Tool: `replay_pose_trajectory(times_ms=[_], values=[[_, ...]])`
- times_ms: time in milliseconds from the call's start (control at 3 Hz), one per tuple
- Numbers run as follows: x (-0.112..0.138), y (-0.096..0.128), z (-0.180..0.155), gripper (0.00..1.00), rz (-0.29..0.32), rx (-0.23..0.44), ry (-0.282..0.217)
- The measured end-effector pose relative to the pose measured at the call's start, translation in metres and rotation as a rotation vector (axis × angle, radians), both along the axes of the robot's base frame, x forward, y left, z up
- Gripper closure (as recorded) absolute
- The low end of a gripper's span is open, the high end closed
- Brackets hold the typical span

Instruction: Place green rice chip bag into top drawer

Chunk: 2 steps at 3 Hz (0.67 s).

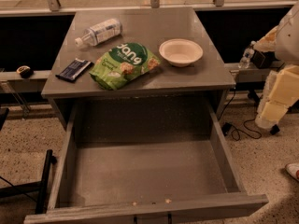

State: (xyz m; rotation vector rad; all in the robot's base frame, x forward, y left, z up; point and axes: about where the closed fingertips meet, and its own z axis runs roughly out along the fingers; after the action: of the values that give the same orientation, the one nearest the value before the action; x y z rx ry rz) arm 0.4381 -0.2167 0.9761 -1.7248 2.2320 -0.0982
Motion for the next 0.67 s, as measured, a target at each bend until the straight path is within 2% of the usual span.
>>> replay_pose_trajectory(times_ms=[333,667], values=[[0.0,0.0,0.0,0.0,0.0,0.0,0.0],[-0.0087,0.0042,-0.0068,0.0,0.07,-0.027,-0.002]])
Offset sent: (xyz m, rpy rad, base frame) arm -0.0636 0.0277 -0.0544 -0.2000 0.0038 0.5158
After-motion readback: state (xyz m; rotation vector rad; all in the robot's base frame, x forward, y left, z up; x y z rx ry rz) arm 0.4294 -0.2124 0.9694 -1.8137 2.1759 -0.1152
